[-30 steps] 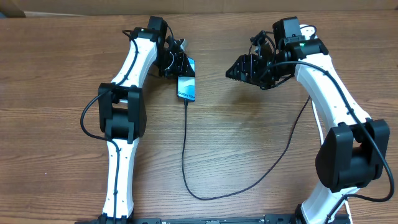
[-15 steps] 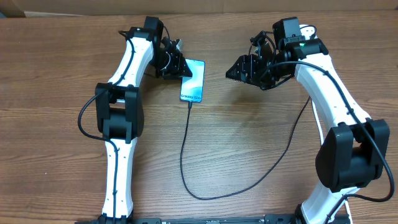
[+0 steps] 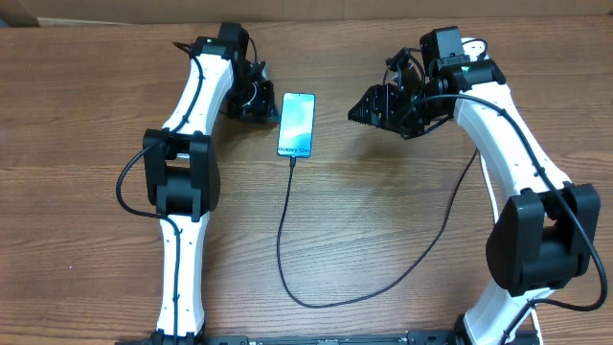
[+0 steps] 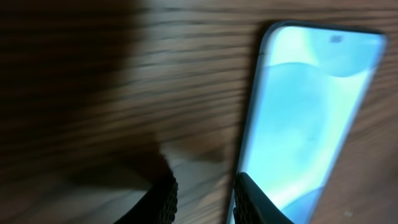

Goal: Plug charger to phone and switch on socket
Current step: 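Lower the plugged phone flat onto the table with the left gripper, then move the right gripper to the white power strip's orange switch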

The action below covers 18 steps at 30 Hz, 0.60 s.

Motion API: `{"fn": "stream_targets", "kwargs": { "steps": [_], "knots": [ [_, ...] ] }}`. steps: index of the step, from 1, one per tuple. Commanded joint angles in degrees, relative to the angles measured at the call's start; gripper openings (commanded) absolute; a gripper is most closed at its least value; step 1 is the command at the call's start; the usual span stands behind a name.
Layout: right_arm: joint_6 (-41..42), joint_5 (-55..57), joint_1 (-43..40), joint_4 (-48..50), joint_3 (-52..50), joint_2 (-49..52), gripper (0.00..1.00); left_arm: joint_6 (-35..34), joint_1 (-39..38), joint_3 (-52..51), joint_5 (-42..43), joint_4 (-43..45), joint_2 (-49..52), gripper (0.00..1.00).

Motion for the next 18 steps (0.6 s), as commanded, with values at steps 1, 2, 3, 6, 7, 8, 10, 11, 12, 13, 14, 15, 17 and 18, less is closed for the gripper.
{"fn": "stream_targets", "kwargs": {
  "steps": [1,2,3,6,7,8,10,11,12,13,14,15,17,18],
  "knots": [
    [-0.3,0.5,-1.0,-0.9,2.9,-2.1,0.72,-2.8,0.6,1.2,-10.0,-0.8,-5.7,0.31],
    [-0.3,0.6,-1.5,-1.5,3.8,-2.5,0.72,-3.2,0.6,1.2,-11.0,-0.9,-7.3,0.31],
    [-0.3,0.6,-2.1,-2.3,5.0,-2.8,0.72,-3.2,0.5,1.2,-11.8,-1.0,-9.1,0.32],
    [-0.1,2.3,-4.5,-4.8,8.3,-3.4,0.72,-3.2,0.3,1.2,-13.4,-1.5,-14.0,0.32],
    [0.2,3.7,-5.4,-5.7,9.4,-3.4,0.72,-3.2,0.2,1.2,-13.8,-1.6,-15.4,0.33],
    [0.9,5.2,-6.3,-6.6,10.3,-3.4,0.72,-3.2,0.1,1.2,-14.5,-1.8,-16.8,0.33],
    [2.1,8.5,-8.6,-8.1,11.8,-3.4,0.72,-3.2,0.0,1.2,-15.6,-2.0,-19.1,0.34],
    [2.9,10.3,-9.8,-8.6,12.4,-3.4,0.72,-3.2,-0.2,1.2,-16.2,-2.1,-20.2,0.34],
    [3.3,12.1,-11.0,-8.9,12.8,-3.4,0.72,-3.2,-0.2,1.2,-16.7,-2.1,-21.0,0.35],
    [4.1,14.8,-12.4,-9.1,13.2,-3.4,0.72,-3.2,-0.2,1.2,-17.2,-2.1,-21.7,0.36],
    [4.4,17.6,-13.6,-9.0,13.3,-3.4,0.73,-3.2,-0.2,1.2,-17.4,-2.1,-22.3,0.37],
    [4.4,20.7,-14.7,-8.7,13.3,-3.4,0.74,-3.1,-0.2,1.2,-17.5,-2.1,-22.6,0.38],
    [4.2,27.8,-16.6,-7.6,13.3,-3.3,0.88,-3.0,-0.2,1.2,-17.6,-2.1,-22.9,0.41],
    [4.1,31.9,-17.1,-7.0,13.3,-3.3,0.92,-3.0,-0.2,1.2,-17.5,-2.1,-22.9,0.46]
  ]
}}
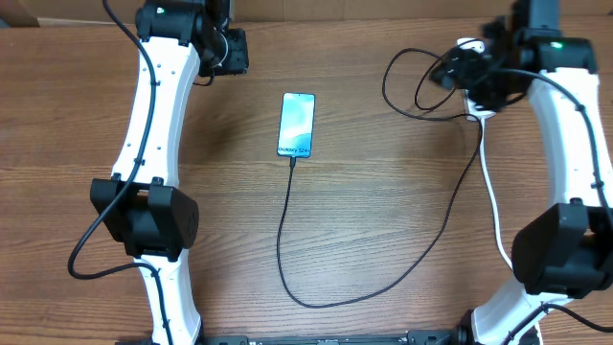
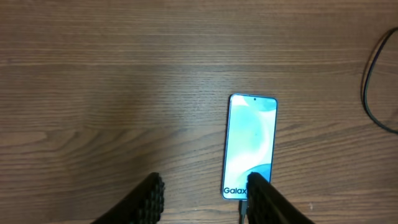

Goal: Plug charger to phone and switch on socket
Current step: 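Move the right gripper to the white power strip's orange switch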

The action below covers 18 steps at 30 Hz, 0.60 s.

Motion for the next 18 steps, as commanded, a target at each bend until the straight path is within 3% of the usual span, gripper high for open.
{"fn": "stream_targets", "kwargs": {
  "steps": [1,3,5,6,18],
  "knots": [
    [0.6,18.6,-2.3,2.0,1.5,-1.8,0.95,-0.4,-0.2,0.2,-1.9,-0.2,0.3,0.52],
    [0.3,23.1,-3.0,3.8,1.5,-1.5,1.0,-0.3,-0.2,0.2,-1.9,-0.2,0.3,0.73],
    [-0.5,25.4,-3.7,5.9,1.5,-1.0,1.0,-0.4,-0.2,0.2,-1.8,-0.2,0.3,0.82],
    [-0.5,25.5,-4.2,6.9,1.5,-0.9,1.0,-0.4,-0.2,0.2,-1.9,-0.2,0.3,0.99],
    [-0.2,23.6,-10.0,11.9,4.8,9.6,1.0,-0.3,-0.1,0.1,-1.8,-0.2,0.3,1.0]
  ]
}}
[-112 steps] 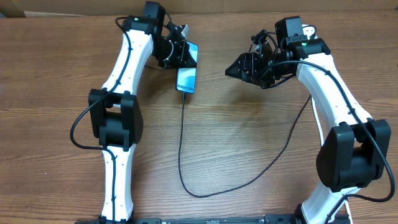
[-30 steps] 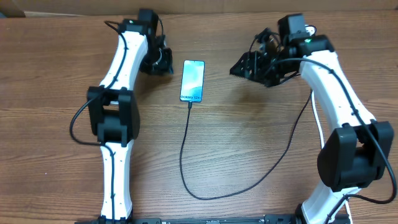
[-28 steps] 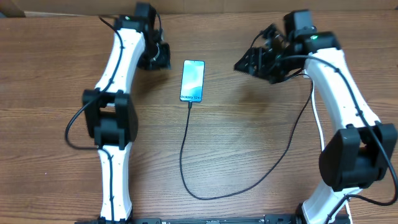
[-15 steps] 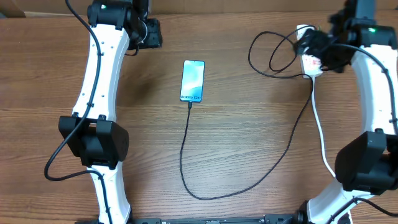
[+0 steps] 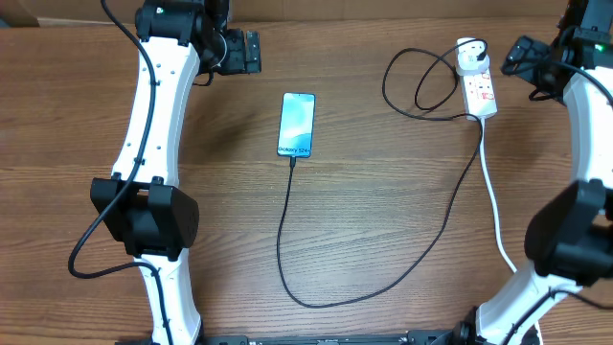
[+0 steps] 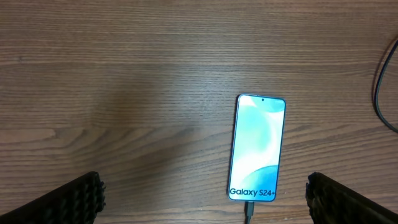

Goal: Plug charger to phone and switch on socket
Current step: 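Move the right gripper to the white power strip's orange switch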

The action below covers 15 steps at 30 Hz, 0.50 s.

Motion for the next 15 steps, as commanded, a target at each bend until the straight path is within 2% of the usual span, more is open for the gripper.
{"fn": "stream_targets", "kwargs": {
  "steps": [1,15],
  "knots": [
    [0.3,0.8,-0.8,0.4,4.2,4.7,1.0,-0.2,-0.1,0.1,-0.6,0.1,0.2,1.0],
    [6.5,-3.1,-0.8,6.8,6.5,15.5,1.0,-0.2,-0.1,0.1,-0.6,0.1,0.2,1.0]
  ]
}}
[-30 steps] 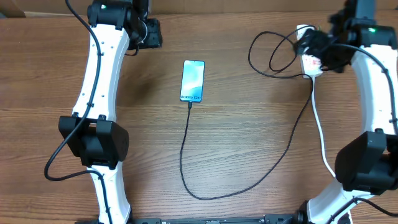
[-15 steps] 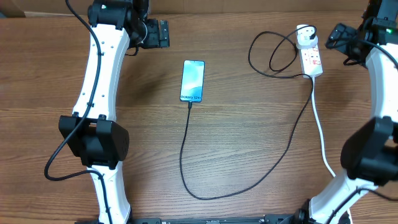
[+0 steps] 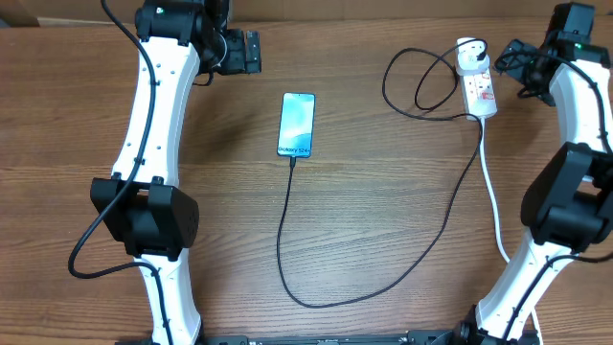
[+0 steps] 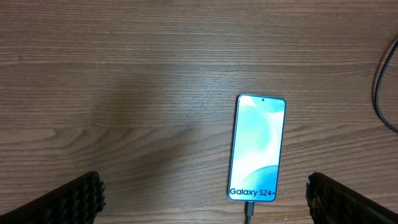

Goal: Plug charger to phone and switch on socket
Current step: 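Move the right gripper to the white power strip's orange switch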

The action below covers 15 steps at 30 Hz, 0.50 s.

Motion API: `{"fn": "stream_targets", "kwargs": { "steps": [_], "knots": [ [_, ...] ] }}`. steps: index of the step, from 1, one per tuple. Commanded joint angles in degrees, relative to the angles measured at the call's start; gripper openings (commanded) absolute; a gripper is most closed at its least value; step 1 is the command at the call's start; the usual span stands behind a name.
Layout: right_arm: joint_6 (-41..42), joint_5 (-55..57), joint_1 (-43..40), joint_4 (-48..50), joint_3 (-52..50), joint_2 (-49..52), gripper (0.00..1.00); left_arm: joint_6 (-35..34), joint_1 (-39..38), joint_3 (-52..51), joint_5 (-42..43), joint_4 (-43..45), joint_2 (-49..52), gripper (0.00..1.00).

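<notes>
The phone [image 3: 297, 125] lies face up with its screen lit, showing "Galaxy S24+" in the left wrist view [image 4: 258, 148]. A black charger cable [image 3: 283, 240] is plugged into its bottom end [image 4: 249, 210] and loops across the table to the white power strip [image 3: 480, 91]. A white charger plug [image 3: 469, 55] sits in the strip's far socket. My left gripper [image 3: 241, 53] hangs open wide, high behind the phone [image 4: 202, 196], holding nothing. My right gripper [image 3: 522, 67] is just right of the strip; its jaws are too small to read.
The wooden table [image 3: 383, 211] carries only the phone, cable and strip. A loop of slack black cable [image 3: 417, 81] lies left of the strip. The strip's white cord [image 3: 493, 192] runs toward the front along the right arm.
The right arm has shifted a little, with its gripper still beside the power strip's right side. The left gripper, phone and cable are unchanged.
At first the left gripper sat low beside the phone, nearly shut, and the right gripper hovered right of the phone. Then the left was raised at the back and the right was at the strip. Later the left stood open wide and the right was beside the strip, as now.
</notes>
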Motion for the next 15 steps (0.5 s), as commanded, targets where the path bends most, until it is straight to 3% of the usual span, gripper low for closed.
{"fn": "stream_targets", "kwargs": {
  "steps": [1,15],
  "knots": [
    [3.7,-1.2,0.1,0.5,1.6,3.1,1.0,-0.2,-0.1,0.1,-0.6,0.1,0.2,1.0],
    [5.3,-1.3,0.1,6.7,1.4,7.5,1.0,-0.2,-0.1,0.1,-0.6,0.1,0.2,1.0]
  ]
}}
